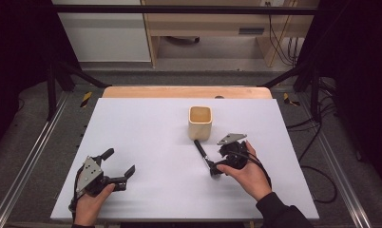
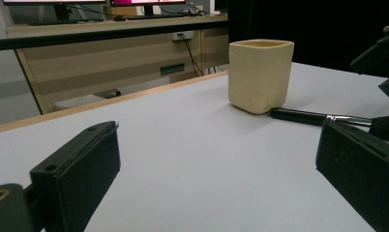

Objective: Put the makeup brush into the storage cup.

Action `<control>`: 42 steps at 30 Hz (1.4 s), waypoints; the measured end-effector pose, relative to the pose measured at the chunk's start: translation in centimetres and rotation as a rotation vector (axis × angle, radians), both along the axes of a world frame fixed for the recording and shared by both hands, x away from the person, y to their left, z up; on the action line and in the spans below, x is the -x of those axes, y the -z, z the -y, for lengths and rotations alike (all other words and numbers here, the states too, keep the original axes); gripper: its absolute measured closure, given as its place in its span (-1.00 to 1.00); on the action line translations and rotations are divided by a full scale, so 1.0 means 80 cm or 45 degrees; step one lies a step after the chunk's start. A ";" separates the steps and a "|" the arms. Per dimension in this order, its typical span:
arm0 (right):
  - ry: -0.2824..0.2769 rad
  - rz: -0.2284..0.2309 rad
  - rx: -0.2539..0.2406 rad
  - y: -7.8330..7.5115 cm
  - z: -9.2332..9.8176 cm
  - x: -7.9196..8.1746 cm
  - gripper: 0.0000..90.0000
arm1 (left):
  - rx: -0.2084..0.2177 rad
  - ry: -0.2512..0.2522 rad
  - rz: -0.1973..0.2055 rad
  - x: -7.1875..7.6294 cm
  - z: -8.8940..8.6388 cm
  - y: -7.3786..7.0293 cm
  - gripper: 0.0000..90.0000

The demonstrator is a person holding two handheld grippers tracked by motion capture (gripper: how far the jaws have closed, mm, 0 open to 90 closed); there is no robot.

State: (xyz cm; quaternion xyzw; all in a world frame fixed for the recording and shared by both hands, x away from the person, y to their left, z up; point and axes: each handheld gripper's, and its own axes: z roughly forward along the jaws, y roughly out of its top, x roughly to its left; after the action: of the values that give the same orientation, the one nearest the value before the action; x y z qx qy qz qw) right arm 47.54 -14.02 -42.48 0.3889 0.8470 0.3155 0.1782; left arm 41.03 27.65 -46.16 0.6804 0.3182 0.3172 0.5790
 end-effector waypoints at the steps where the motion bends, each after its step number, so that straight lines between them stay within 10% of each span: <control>1: -0.002 0.000 0.004 0.001 -0.002 -0.001 -0.88 | 0.002 -0.001 0.000 0.000 0.000 0.000 -0.96; 32: 0.012 -0.081 0.062 0.025 -0.025 -0.015 -0.75 | -0.007 0.009 -0.005 0.000 0.000 0.000 -0.96; 42: 0.039 -0.111 0.051 0.027 -0.026 -0.019 -0.38 | -0.012 0.012 -0.006 -0.001 0.001 0.000 -0.96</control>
State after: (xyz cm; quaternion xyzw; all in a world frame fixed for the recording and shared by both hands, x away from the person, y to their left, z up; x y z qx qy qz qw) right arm 49.09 -11.90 -44.60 0.4115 0.8541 0.2785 0.1538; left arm 41.08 27.56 -46.18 0.6854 0.3149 0.3141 0.5766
